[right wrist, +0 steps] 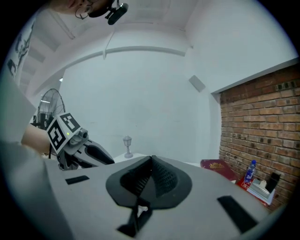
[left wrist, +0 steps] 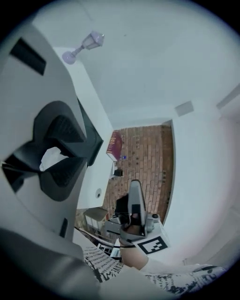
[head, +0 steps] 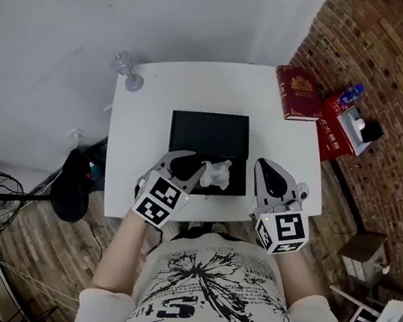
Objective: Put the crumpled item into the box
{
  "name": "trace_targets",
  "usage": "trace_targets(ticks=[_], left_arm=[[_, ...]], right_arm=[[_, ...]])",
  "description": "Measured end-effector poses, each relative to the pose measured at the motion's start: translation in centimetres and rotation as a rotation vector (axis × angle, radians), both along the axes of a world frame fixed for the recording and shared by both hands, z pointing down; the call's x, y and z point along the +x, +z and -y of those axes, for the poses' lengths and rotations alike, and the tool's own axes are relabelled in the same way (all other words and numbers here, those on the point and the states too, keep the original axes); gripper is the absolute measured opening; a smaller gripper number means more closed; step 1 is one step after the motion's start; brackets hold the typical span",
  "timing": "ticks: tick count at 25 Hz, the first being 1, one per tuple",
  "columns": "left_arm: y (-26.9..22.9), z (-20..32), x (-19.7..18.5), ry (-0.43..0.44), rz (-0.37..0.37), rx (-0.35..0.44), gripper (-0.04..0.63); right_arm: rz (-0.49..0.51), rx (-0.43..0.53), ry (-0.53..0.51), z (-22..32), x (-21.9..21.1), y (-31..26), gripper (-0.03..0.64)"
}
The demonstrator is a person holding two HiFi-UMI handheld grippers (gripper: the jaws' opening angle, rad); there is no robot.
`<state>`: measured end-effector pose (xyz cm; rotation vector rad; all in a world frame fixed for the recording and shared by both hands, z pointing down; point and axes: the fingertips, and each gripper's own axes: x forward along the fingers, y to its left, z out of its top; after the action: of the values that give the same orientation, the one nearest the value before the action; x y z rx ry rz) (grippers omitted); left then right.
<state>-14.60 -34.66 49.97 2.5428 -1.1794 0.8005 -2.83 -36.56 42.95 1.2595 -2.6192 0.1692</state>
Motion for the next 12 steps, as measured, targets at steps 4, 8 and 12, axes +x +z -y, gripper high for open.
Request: trace_targets(ticks=[4, 8, 12], left_arm=[[-5.1, -0.8, -1.9, -0.095, -0.042, 0.117, 0.089], [-9.2, -2.2, -4.4, -0.210, -0.107, 0.230, 0.034], [-12.0, -3.8, -6.5, -0.292, -0.157, 0.309, 0.014]], right_arm=[[0.012, 0.044, -0.067, -0.4, -1.2, -2.0, 0.015], [0.019, 0.081, -0.120, -0.8, -2.4, -3.4, 0.015], [0.030, 0.097, -0.151, -1.3, -3.1, -4.3, 0.015]])
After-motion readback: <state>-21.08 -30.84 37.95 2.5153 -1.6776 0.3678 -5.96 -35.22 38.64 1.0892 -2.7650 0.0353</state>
